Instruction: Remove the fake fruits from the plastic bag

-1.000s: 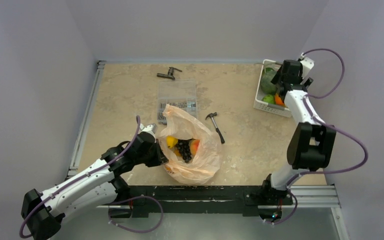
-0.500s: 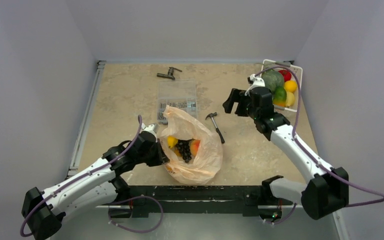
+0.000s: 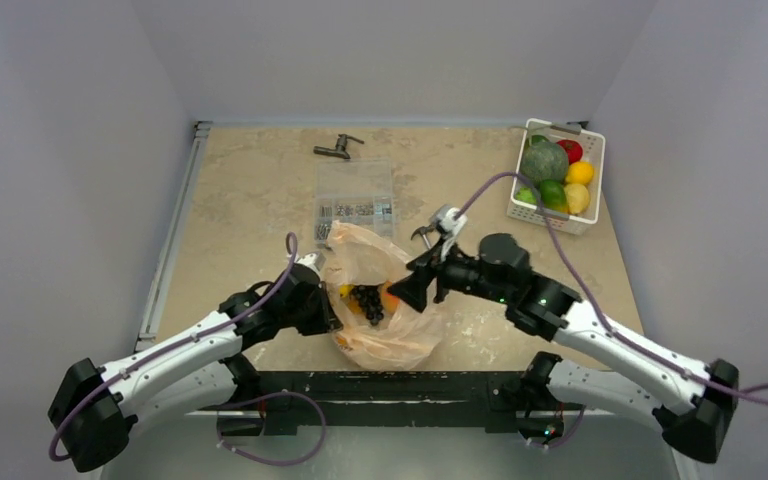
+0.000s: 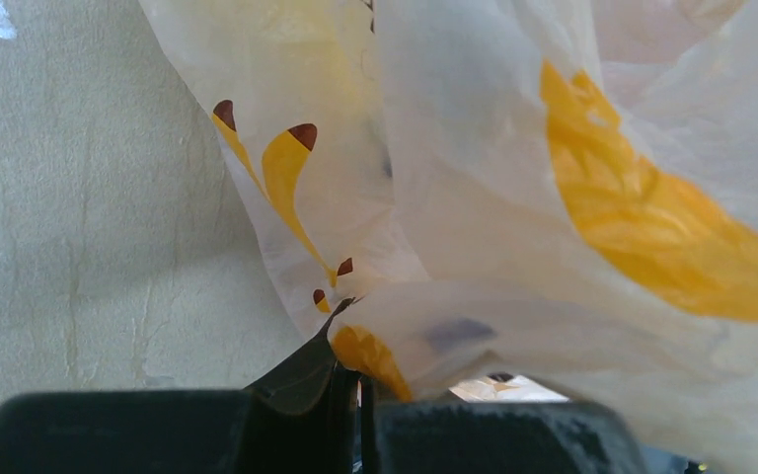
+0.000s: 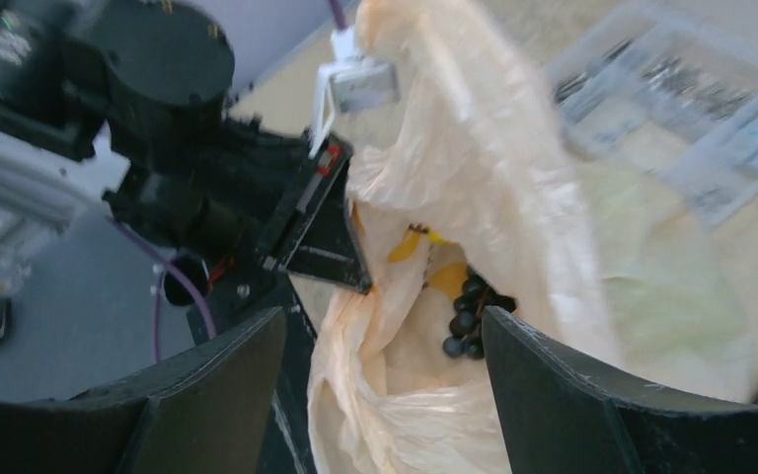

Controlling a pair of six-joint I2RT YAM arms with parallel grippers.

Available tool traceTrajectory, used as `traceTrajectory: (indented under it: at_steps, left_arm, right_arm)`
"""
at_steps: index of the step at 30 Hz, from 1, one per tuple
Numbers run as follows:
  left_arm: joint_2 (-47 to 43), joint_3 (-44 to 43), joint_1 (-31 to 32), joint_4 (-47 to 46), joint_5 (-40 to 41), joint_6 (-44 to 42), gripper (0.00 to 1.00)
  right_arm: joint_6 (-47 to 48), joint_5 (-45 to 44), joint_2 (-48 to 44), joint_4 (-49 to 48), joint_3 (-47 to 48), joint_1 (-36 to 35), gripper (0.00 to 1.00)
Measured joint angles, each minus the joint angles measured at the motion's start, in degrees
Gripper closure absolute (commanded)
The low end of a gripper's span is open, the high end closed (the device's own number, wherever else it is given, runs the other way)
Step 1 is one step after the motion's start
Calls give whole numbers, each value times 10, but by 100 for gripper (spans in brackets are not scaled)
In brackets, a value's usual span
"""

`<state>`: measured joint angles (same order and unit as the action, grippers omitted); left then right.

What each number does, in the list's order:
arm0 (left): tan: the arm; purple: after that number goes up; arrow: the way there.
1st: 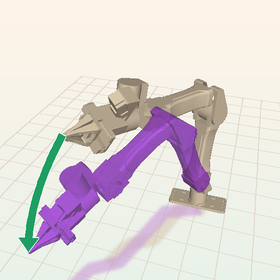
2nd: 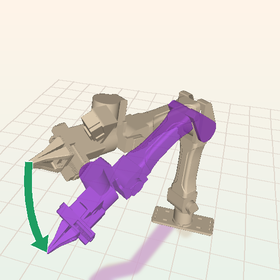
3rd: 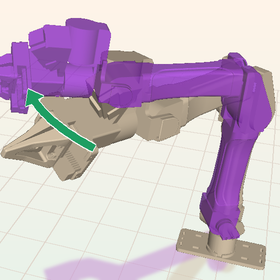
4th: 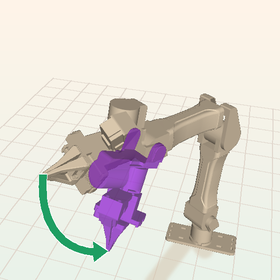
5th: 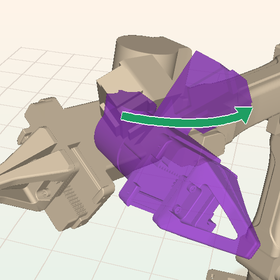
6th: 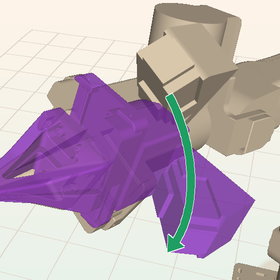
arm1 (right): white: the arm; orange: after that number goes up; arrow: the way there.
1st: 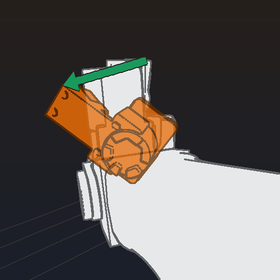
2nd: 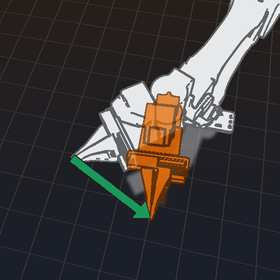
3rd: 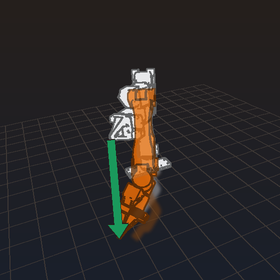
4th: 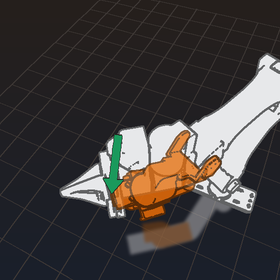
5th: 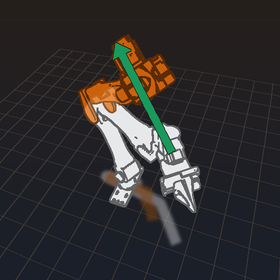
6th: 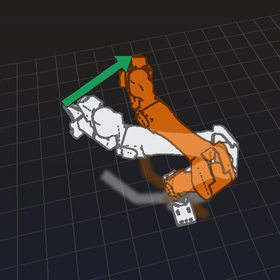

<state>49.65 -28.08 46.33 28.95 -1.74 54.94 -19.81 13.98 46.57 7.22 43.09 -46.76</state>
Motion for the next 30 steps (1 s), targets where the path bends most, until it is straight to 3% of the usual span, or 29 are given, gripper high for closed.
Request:
traceTrajectory:
  at_steps: [4,9,17,30]
  left_arm:
    - [14,9,0,-13,-4,0,100]
    - [25,23,0,-34,-16,10,100]
    - [30,30,0,-56,-33,16,100]
    - [41,35,0,-82,-54,26,100]
  right_arm:
    - [4,-35,134,-16,3,-98,36]
    - [8,-115,266,5,21,-146,46]
    - [7,-306,313,25,50,-160,34]
    - [2,-421,390,26,59,-162,22]
